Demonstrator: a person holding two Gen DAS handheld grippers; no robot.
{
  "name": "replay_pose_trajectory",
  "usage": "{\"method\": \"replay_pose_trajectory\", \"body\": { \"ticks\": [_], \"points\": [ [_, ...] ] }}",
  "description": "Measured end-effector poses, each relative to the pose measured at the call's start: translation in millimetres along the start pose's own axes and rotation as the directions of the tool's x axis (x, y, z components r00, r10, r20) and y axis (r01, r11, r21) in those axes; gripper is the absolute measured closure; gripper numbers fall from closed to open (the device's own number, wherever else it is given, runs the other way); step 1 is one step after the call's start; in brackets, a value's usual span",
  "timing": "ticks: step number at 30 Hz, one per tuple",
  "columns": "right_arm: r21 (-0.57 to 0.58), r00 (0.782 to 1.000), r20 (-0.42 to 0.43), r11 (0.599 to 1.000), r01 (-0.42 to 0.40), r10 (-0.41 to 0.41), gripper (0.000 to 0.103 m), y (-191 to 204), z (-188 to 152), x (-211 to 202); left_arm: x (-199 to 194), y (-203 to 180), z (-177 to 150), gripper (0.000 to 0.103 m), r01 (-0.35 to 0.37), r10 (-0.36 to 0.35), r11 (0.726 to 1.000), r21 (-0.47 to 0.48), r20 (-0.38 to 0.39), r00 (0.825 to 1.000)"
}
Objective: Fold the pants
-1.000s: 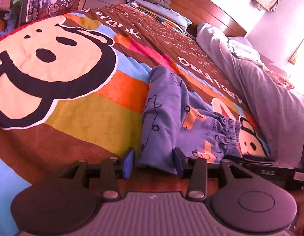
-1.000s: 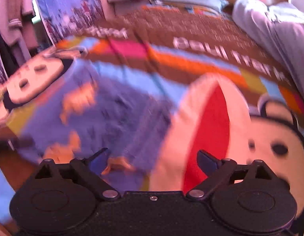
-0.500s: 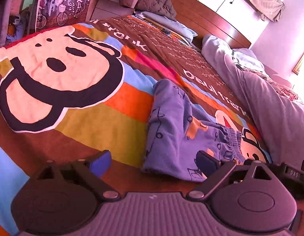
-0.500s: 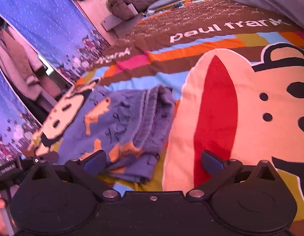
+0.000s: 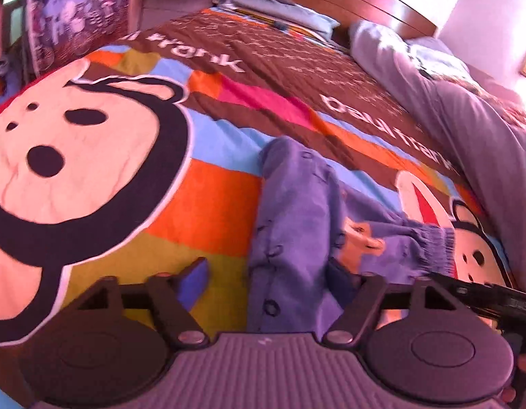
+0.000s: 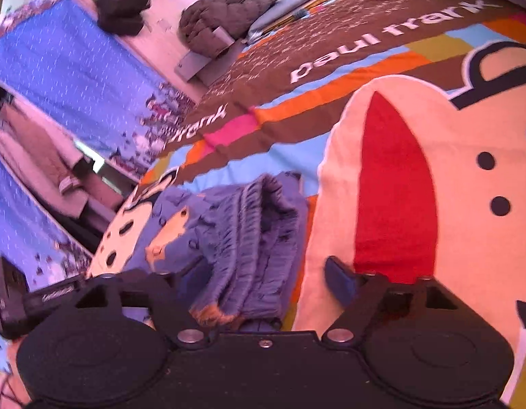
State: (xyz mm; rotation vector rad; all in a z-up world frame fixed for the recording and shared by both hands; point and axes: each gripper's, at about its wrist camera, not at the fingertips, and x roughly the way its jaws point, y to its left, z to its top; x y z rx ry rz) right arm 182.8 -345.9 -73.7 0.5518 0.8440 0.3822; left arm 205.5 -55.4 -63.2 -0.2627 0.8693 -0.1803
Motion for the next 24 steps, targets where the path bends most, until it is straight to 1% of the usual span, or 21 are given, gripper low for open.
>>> {"method": "replay_pose_trajectory", "body": {
  "ticks": [1,2,3,5,8,10,13,17,21,24],
  "points": [
    [-0.003,1.000,-0.010,1.000,-0.003,0.003,0.053,2,-1,2,-1,-2,-1,0.055,0.020,-0.020,1.000,0.001,-0.009,1.000],
    [0.007,1.000,-0.023,1.000,-0.013,0.013,0.057,3,-3,5,-1,-4,-2,0.058,0.022,-0.023,1.000,-0.012,-0.019,1.000],
    [0.024,1.000,-0.025,1.000,-0.013,0.013,0.059,3,-4,6,-2,-7,-3,0.060,0.004,-0.004,1.000,-0.029,-0.016,1.000],
    [0.010,1.000,-0.022,1.000,-0.003,0.003,0.063,6,-5,6,-4,-14,-3,0.066,-0.038,0.037,0.999,-0.031,-0.017,0.999],
    [-0.013,1.000,-0.007,1.000,0.017,-0.017,0.066,11,-7,3,-12,-33,-2,0.070,-0.110,0.111,0.994,0.023,-0.020,0.994],
    [-0.041,0.999,0.017,0.998,0.049,-0.048,0.068,19,-11,0,-19,-47,-1,0.072,-0.154,0.155,0.986,0.069,-0.016,0.988],
    [-0.065,0.994,0.067,0.994,0.091,-0.086,0.070,32,-17,-9,-33,-66,-3,0.074,-0.198,0.200,0.970,0.139,0.005,0.980],
    [-0.074,0.988,0.121,0.991,0.109,-0.100,0.071,48,-31,-31,-56,-78,-9,0.075,-0.210,0.209,0.959,0.190,0.028,0.978],
    [-0.142,0.981,0.157,0.981,0.134,-0.111,0.072,63,-39,-48,-73,-87,-14,0.076,-0.222,0.214,0.949,0.224,0.058,0.975],
    [-0.157,0.976,0.181,0.977,0.146,-0.117,0.072,69,-44,-56,-81,-90,-16,0.076,-0.227,0.215,0.943,0.243,0.075,0.974]
  ]
}}
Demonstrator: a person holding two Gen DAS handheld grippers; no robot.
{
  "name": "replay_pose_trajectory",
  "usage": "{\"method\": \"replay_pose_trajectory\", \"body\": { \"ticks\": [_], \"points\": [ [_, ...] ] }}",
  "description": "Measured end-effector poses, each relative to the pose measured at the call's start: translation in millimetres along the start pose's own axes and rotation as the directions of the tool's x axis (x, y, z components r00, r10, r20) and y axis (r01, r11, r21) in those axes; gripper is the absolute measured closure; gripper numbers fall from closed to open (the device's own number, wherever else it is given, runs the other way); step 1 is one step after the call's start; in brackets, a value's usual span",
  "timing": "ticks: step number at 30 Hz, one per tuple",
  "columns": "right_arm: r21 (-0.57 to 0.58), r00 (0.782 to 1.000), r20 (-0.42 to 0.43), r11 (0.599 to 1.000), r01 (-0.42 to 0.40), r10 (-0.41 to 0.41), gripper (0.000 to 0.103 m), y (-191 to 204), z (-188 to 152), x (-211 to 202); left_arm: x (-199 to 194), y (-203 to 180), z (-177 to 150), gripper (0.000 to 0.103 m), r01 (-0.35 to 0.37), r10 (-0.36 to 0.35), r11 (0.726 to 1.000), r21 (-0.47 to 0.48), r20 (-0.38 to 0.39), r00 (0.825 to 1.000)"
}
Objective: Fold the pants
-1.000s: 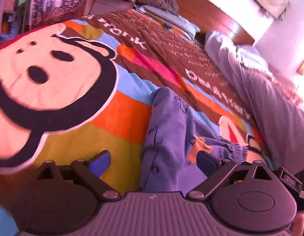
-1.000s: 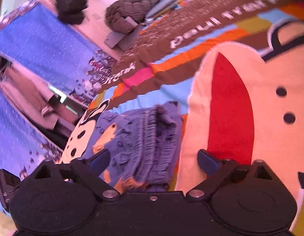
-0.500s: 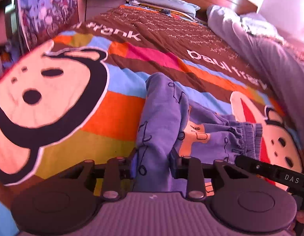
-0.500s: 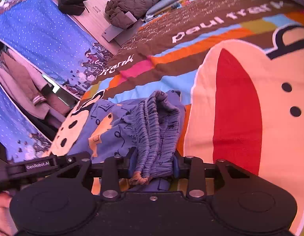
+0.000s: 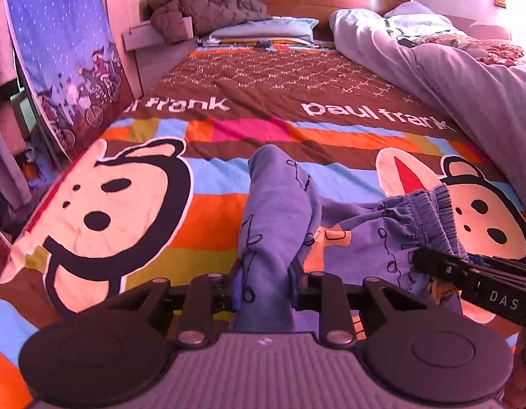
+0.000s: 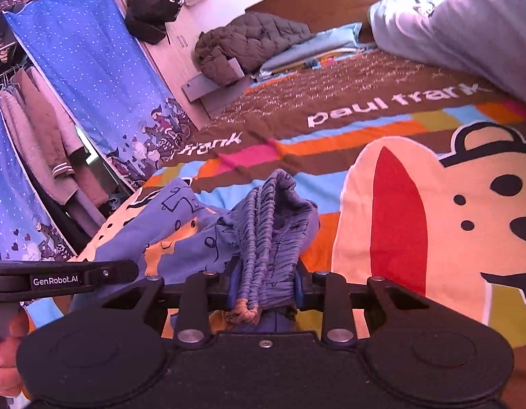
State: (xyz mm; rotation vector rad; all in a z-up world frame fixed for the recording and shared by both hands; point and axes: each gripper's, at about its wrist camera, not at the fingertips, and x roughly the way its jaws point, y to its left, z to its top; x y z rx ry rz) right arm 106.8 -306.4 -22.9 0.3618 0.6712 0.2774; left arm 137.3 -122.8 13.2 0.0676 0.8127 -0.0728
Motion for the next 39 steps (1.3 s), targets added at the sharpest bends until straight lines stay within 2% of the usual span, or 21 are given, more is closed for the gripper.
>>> {"method": "replay_pose_trajectory", "body": {
  "ticks": [10,25,39],
  "points": [
    [-0.026,0.999,0.044,0.999,0.027,-0.025,0.072,10,-9,-14,-10,12,-4,0.076,0.036,-0.036,0.999,0.000,0.009,0.999],
    [-0.133,0.998,0.036,0.989,0.062,-0.058,0.072,41,-32,-15,-7,41,-44,0.076,0.051,-0.054,0.995,-0.081,-0.036,0.998],
    [-0.098,0.998,-0.003,0.993,0.062,-0.063,0.072,35,-32,-7,-5,39,-46,0.076,0.042,-0.047,0.996,-0.077,-0.061,0.997]
  ]
}}
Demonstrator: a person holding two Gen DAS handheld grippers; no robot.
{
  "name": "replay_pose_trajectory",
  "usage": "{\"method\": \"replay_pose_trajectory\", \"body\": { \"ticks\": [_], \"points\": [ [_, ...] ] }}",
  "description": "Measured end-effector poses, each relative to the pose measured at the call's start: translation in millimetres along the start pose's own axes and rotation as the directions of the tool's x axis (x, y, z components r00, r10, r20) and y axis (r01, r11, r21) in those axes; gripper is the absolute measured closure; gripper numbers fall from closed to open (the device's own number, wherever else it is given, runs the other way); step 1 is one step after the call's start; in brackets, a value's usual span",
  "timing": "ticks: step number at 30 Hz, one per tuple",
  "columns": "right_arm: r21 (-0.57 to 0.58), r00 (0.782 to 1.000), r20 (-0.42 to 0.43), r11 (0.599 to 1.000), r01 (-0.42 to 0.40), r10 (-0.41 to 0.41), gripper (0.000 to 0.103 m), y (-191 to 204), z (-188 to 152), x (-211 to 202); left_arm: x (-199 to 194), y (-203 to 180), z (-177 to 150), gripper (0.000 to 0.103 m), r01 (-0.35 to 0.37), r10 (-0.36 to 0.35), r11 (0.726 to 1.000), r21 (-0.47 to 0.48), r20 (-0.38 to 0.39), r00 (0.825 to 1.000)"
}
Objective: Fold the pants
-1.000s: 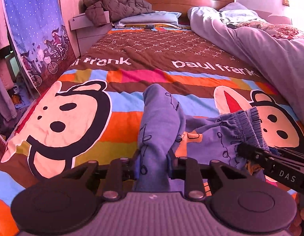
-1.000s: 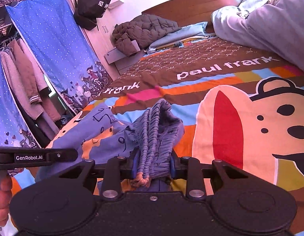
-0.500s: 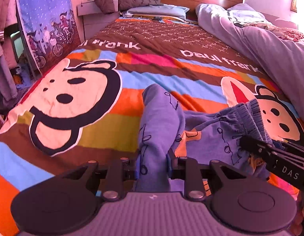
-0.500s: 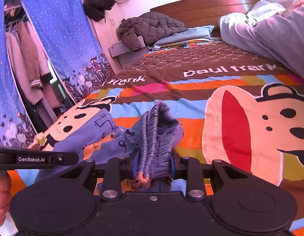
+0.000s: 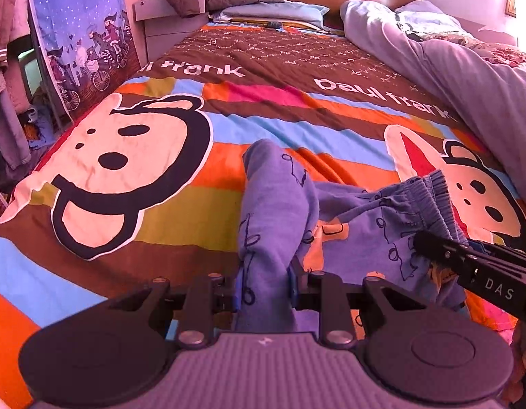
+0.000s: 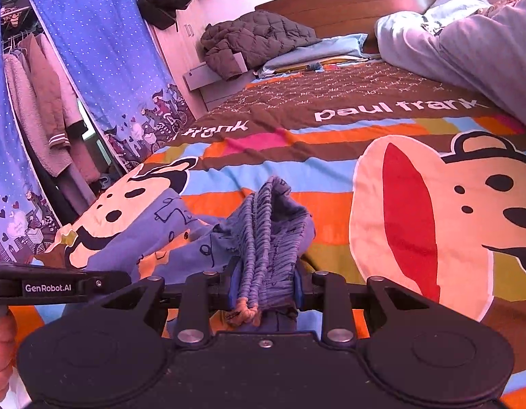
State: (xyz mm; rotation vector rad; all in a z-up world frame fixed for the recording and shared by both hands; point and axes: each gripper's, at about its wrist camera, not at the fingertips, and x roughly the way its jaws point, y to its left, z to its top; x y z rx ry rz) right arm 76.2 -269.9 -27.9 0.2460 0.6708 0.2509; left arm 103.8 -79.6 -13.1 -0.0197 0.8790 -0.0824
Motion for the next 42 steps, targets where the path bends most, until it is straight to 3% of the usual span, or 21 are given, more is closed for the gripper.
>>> {"method": "replay_pose_trajectory", "body": {
  "ticks": [6,15,21,26,33,36,42],
  "points": [
    [0.002,1.000,0.008,1.000,-0.005,0.005,0.072,0,0,0,-1,-5,3,0.076,-0.031,0.030,0.999,0.023,0.010,0.999],
    [-0.033,0.999,0.031,0.999,0.015,-0.014,0.072,3,-2,-3,2,-15,9,0.076,-0.054,0.049,0.988,0.146,0.037,0.998],
    [-0.083,0.998,0.040,0.995,0.054,-0.051,0.072,15,-4,-1,6,-15,18,0.077,-0.048,0.029,0.971,0.235,0.084,0.996],
    [-0.122,0.991,0.079,0.986,0.116,-0.107,0.072,29,-3,-2,11,-6,33,0.077,-0.001,-0.033,0.963,0.269,0.124,0.992],
    [-0.157,0.983,0.111,0.975,0.160,-0.144,0.072,48,18,13,14,21,61,0.077,0.026,-0.067,0.967,0.254,0.157,0.985],
    [-0.179,0.984,0.129,0.973,0.149,-0.127,0.072,58,35,24,13,39,77,0.077,0.017,-0.066,0.971,0.240,0.195,0.979],
    [-0.277,0.985,0.163,0.956,0.101,-0.057,0.072,89,69,59,16,90,106,0.077,-0.010,-0.019,0.993,0.121,0.238,0.971]
  ]
}}
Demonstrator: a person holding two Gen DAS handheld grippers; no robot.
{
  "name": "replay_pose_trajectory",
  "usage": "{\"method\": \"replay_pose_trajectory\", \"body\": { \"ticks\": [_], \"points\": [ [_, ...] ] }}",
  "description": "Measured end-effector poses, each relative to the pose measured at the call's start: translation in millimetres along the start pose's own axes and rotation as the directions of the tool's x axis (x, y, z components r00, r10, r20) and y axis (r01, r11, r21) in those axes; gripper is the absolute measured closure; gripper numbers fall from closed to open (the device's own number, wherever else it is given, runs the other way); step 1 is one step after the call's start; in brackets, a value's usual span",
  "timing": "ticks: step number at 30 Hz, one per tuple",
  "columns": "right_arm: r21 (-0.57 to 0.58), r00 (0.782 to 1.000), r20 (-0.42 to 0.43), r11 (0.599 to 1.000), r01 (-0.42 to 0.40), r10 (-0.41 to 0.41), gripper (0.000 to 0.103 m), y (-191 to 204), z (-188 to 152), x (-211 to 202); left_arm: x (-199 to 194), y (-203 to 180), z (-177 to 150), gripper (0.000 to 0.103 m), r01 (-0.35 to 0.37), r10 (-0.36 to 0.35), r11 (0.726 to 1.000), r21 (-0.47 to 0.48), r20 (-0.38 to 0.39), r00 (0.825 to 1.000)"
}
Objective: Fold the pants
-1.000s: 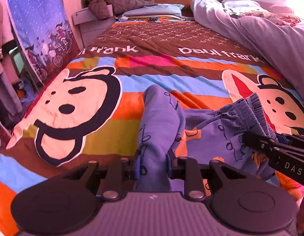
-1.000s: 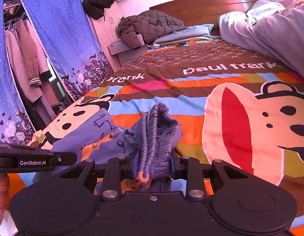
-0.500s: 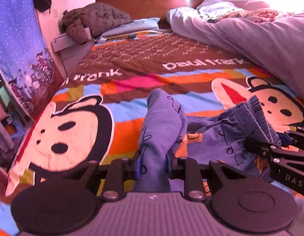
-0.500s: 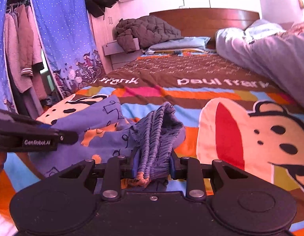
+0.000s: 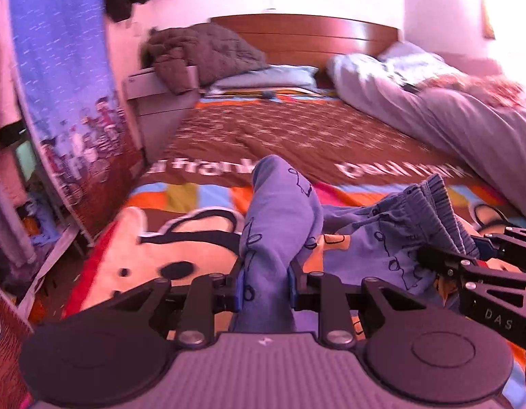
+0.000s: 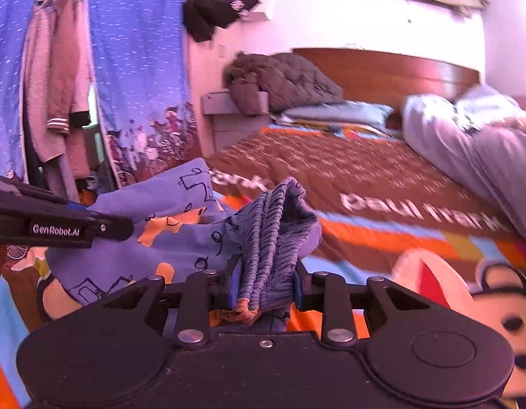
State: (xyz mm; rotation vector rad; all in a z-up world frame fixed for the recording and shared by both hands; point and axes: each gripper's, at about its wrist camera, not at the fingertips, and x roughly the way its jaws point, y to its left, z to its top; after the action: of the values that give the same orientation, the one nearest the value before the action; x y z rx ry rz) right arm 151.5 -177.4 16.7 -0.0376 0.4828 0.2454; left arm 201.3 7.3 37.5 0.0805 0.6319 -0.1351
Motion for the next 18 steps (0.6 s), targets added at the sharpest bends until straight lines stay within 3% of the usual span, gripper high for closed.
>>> {"method": "replay_pose_trajectory", "body": {
  "ticks": [9,18],
  "points": [
    [-0.095,0.995,0.025,0.991,-0.090,0.093,0.072,47,31,61,22,63,2,0.076,-0.067,0.068,0.993,-0.098,0.001,0.998],
    [-0.029,0.985,-0.088,0.988,-0.149,0.146,0.072,63,14,112,48,106,-26,0.076,-0.045,0.028,0.981,-0.187,-0.090,0.996]
  ]
}}
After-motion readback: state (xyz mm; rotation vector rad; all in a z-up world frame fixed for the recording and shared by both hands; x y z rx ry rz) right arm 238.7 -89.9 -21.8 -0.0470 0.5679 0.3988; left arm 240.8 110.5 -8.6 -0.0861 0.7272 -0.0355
